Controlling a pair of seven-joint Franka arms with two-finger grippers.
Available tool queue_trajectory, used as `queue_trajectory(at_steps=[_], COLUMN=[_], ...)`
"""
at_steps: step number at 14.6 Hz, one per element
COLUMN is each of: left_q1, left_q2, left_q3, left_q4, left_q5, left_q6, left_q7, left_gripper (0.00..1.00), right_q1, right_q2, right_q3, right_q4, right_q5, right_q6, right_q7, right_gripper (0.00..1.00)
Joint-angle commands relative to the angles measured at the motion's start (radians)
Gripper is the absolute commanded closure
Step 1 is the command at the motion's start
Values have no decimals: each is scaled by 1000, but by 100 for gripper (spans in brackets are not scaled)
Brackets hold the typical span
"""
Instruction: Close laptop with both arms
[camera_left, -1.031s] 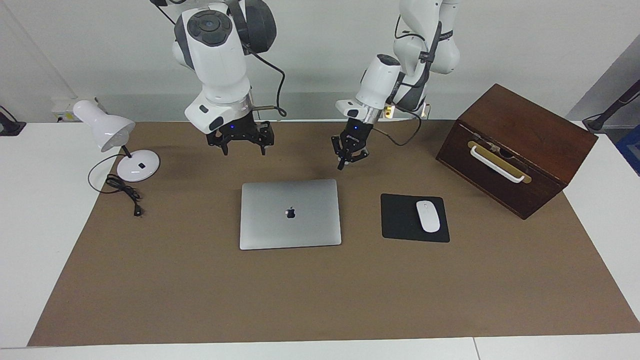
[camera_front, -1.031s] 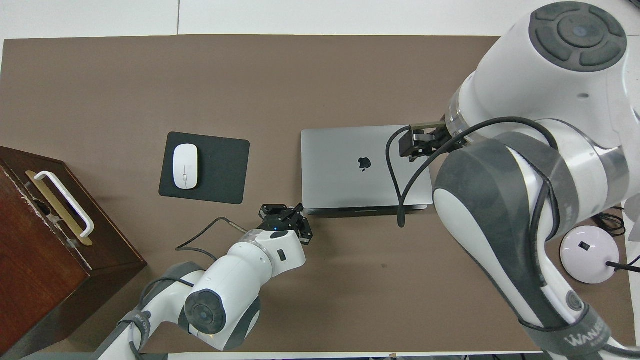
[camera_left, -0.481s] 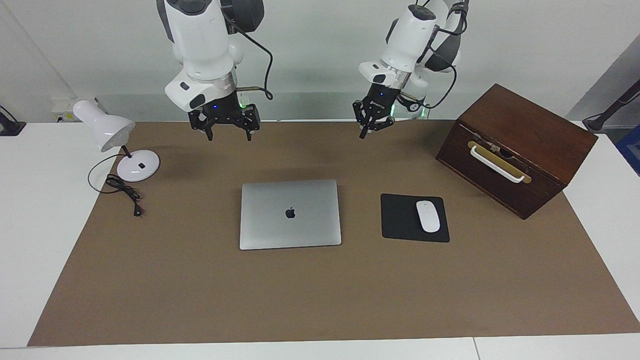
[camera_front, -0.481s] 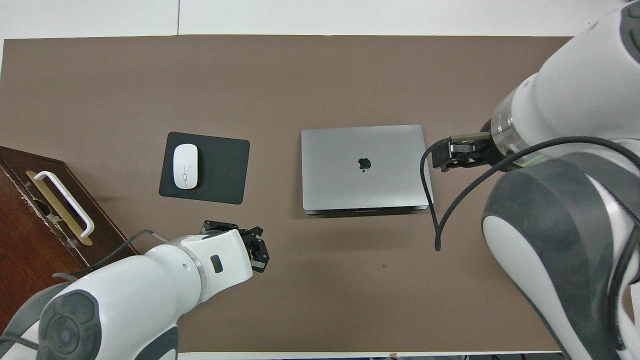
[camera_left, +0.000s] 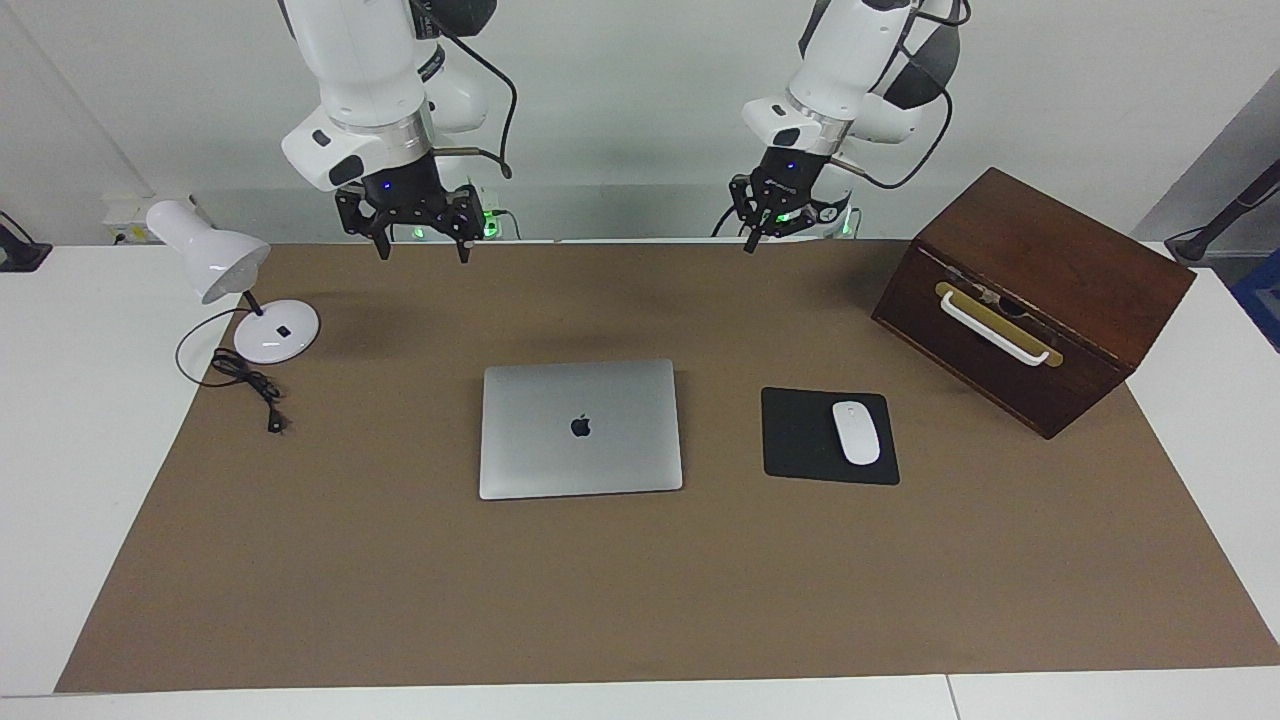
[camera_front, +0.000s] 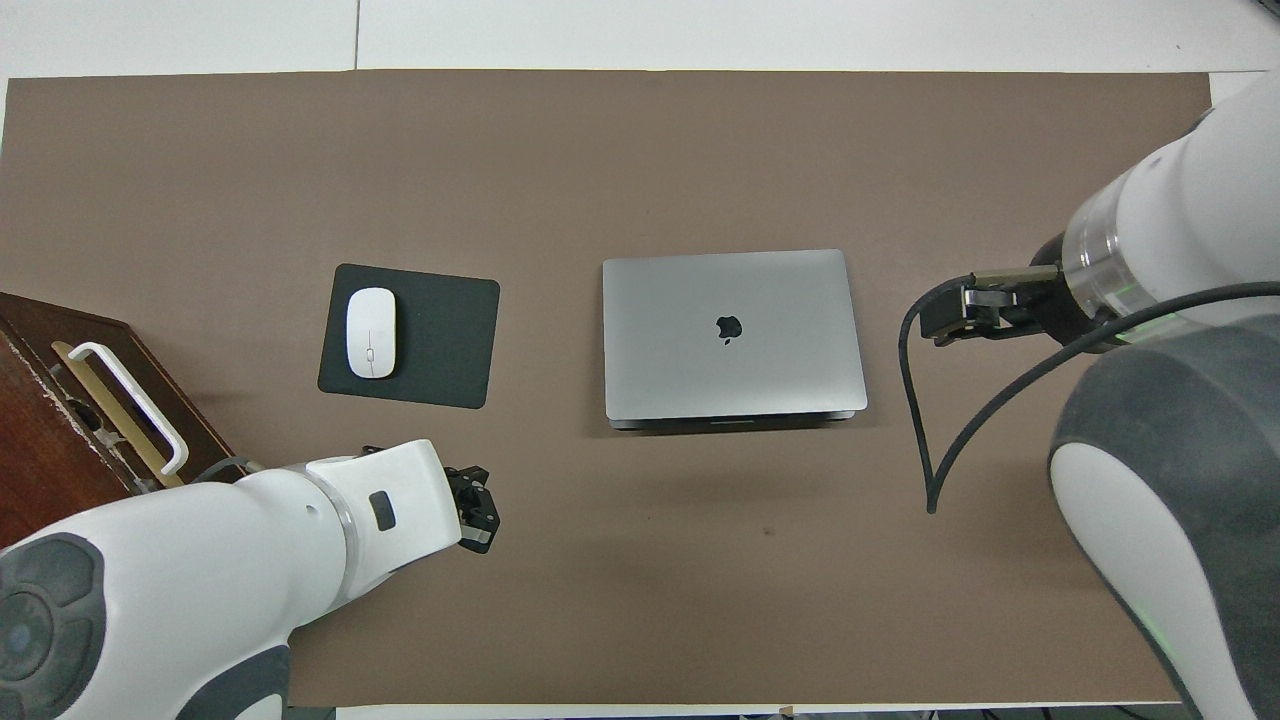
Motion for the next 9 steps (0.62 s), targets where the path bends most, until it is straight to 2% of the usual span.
queue_trajectory(at_steps=[1, 5, 9], left_q1=[56, 183, 295], left_q2=[-28, -42, -46], left_q3=[-5, -5, -4], left_q4=[69, 178, 248], left_q5=[25, 35, 74], left_q6=[-144, -348, -471], left_q7=[27, 154, 250], left_gripper=[100, 100, 100], right_q1=[-8, -8, -8], right_q2=[-33, -47, -32], right_q3=[-48, -90, -110], right_q4=[-28, -25, -13], right_q5=[31, 48, 45], right_q6=[-3, -3, 28], right_q7=[-21, -24, -40], right_gripper=[0, 0, 0])
